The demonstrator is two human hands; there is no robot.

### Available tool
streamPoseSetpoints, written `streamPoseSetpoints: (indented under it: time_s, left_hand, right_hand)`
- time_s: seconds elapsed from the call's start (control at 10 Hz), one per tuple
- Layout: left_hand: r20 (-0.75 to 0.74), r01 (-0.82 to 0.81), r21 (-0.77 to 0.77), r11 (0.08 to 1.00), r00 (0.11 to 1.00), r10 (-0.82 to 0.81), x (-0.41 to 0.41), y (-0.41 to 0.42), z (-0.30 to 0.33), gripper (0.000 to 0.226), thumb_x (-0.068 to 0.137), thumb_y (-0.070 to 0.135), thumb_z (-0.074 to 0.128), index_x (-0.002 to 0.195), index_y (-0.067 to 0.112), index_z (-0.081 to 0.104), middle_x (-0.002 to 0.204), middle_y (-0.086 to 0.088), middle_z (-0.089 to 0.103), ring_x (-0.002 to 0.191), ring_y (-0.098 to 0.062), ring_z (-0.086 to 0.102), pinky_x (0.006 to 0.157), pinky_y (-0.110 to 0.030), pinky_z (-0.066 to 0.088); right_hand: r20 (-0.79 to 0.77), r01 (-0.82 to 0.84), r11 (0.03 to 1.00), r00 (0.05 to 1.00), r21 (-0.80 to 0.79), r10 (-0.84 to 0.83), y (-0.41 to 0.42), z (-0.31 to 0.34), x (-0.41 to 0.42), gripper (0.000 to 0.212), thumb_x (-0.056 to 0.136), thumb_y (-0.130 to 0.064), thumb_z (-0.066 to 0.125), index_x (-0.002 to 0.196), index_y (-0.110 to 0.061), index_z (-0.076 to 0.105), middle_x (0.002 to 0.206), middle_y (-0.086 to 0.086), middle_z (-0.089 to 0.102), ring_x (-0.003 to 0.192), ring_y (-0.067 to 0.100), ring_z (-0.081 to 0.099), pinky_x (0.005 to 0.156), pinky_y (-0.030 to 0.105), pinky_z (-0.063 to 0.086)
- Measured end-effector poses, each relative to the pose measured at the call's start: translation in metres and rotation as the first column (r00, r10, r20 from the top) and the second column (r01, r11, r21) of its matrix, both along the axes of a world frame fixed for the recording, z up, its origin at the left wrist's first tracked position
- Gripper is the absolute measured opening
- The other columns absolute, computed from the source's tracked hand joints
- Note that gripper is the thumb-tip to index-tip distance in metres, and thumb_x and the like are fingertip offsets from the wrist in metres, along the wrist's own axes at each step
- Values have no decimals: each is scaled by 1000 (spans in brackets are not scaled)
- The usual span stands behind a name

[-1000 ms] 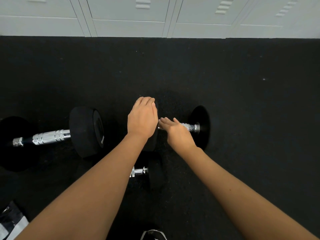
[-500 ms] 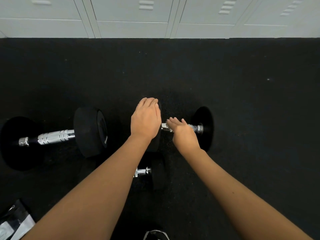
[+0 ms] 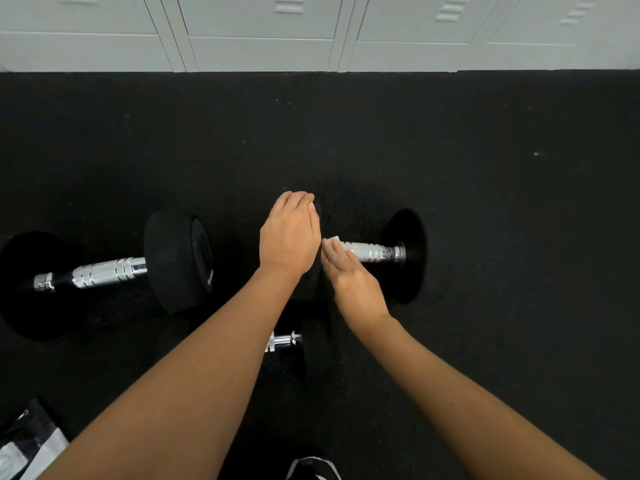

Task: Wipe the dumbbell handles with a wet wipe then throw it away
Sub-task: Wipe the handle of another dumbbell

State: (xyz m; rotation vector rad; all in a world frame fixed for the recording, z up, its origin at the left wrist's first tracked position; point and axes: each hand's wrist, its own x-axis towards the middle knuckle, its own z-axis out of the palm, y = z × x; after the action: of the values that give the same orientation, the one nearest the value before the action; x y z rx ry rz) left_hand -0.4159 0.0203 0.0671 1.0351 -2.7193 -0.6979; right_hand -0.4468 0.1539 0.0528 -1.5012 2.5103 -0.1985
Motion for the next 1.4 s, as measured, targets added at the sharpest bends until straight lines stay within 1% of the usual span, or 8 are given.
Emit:
streamPoseSetpoints:
  time_s: [0.2, 0.3, 0.5, 0.7, 0.8, 0.9, 1.0, 1.4]
  left_hand:
    - [-14, 0, -8, 1000, 1000, 0, 1, 0, -1, 40, 101, 23, 28, 130, 10, 52, 134, -4, 55, 131, -17, 42, 111, -32, 34]
    - [-27, -9, 3, 1000, 1000, 9, -1, -1, -2, 40, 101, 23, 28, 129, 10, 53, 132, -4, 56, 130, -17, 44, 110, -31, 34]
    - [-43, -8, 2, 1000, 999, 8, 1, 1, -1, 40, 101, 22, 28, 129, 9, 54, 132, -4, 56, 130, -17, 44, 110, -31, 35]
    - [-46, -9, 7, 1000, 999, 9, 1, 1, -2, 41, 101, 22, 28, 130, 9, 53, 133, -4, 55, 132, -18, 41, 112, -31, 33]
    - [-43, -14, 22, 1000, 999, 15, 1, 0, -3, 41, 101, 22, 28, 130, 9, 53, 134, -4, 55, 133, -18, 41, 112, -31, 32]
    - [-48, -14, 22, 1000, 999, 15, 1, 0, -2, 40, 101, 22, 29, 130, 9, 54, 133, -4, 55, 132, -18, 41, 112, -31, 32]
    - [-58, -15, 8, 1000, 998, 16, 2, 2, -1, 39, 101, 21, 30, 128, 8, 54, 132, -5, 56, 131, -19, 43, 111, -31, 33]
    - [-61, -20, 27, 999, 998, 22, 2, 1, -1, 40, 101, 21, 29, 129, 8, 54, 132, -5, 56, 131, -18, 43, 110, -30, 34]
  right_hand:
    - [-139, 77, 997, 987, -18, -78, 19, -3, -19, 75, 55, 25, 70, 125, 3, 55, 132, 18, 54, 122, 32, 52, 104, 45, 28]
    - [-74, 125, 992, 989, -13, -126, 7, -9, -14, 67, 76, 22, 54, 138, 2, 38, 146, 16, 36, 137, 31, 33, 112, 35, 11]
    - [-141, -124, 992, 983, -6, 122, 18, -17, -3, 68, 55, 8, 82, 119, 0, 61, 129, 14, 58, 120, 26, 55, 101, 37, 38]
    - [81, 142, 984, 988, -111, -134, 49, -29, 6, 63, 65, 19, 70, 123, -3, 59, 131, 11, 57, 120, 22, 56, 103, 27, 38]
    - [752, 917, 392, 208, 73, -625, 25, -3, 22, 37, 92, 3, 49, 128, -2, 53, 128, 13, 58, 114, 23, 58, 97, 22, 45]
    - [838, 835, -131, -544, 534, -46, -14, 11, 23, 34, 92, 10, 41, 126, 10, 46, 125, 26, 53, 114, 35, 55, 96, 37, 47]
    - [765, 738, -201, -613, 644, 199, -48, 14, 12, 32, 94, 10, 33, 121, 13, 48, 125, 28, 54, 117, 37, 54, 98, 40, 45]
    - [738, 711, -197, -648, 675, 190, -28, 7, -12, 38, 92, 12, 38, 129, 10, 42, 129, 26, 49, 120, 36, 51, 104, 39, 42]
